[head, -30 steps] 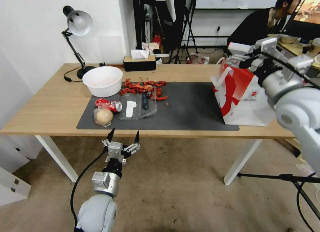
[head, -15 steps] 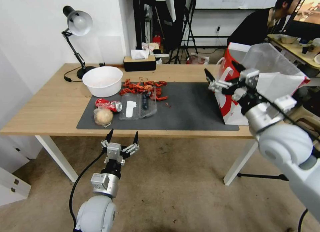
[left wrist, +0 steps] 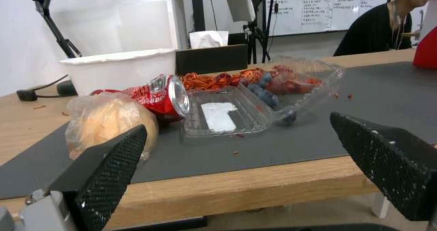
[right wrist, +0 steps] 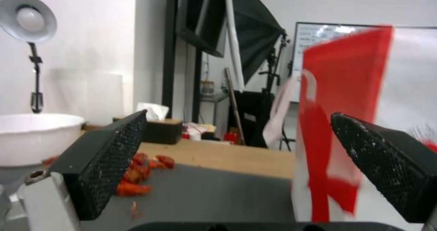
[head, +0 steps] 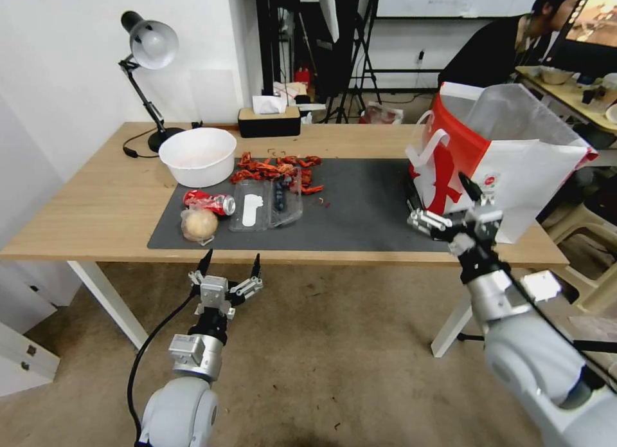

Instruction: Pick up the trash from the table and place it into the takeout bag.

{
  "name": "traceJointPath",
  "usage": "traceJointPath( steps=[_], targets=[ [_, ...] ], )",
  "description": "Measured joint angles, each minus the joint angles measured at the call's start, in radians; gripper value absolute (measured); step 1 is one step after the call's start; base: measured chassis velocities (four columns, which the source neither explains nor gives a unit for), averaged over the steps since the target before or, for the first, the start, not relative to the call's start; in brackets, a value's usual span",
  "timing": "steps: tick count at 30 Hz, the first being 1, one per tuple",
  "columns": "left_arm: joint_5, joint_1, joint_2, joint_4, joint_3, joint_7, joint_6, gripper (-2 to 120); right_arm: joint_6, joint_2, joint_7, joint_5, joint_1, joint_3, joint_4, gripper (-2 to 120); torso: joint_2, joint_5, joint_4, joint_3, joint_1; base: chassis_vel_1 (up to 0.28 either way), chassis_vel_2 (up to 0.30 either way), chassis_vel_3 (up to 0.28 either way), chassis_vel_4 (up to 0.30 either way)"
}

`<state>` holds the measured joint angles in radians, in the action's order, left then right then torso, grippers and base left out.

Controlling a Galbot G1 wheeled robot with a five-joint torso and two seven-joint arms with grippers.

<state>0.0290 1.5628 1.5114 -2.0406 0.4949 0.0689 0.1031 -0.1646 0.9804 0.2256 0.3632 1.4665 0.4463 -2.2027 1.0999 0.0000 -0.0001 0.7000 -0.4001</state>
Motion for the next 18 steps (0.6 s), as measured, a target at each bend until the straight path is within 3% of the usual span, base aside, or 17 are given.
traceJointPath(
  steps=[6,18],
  targets=[
    [0.0,0.007,-0.004,0.001,0.001,0.0,0.003,100,-0.069,0.074,0.017,-0.088,0.094,0.002,0.041,100,0.0,-0.0001,0.0001,0.0,0.0,0.0,0.0,0.0,0.0],
    [0.0,0.014,-0.001,0.0,0.012,-0.001,0.008,100,-0.146,0.129,0.041,-0.156,0.152,-0.031,0.128,100,0.0,-0.0001,0.0001,0.0,0.0,0.0,0.0,0.0,0.0]
  ],
)
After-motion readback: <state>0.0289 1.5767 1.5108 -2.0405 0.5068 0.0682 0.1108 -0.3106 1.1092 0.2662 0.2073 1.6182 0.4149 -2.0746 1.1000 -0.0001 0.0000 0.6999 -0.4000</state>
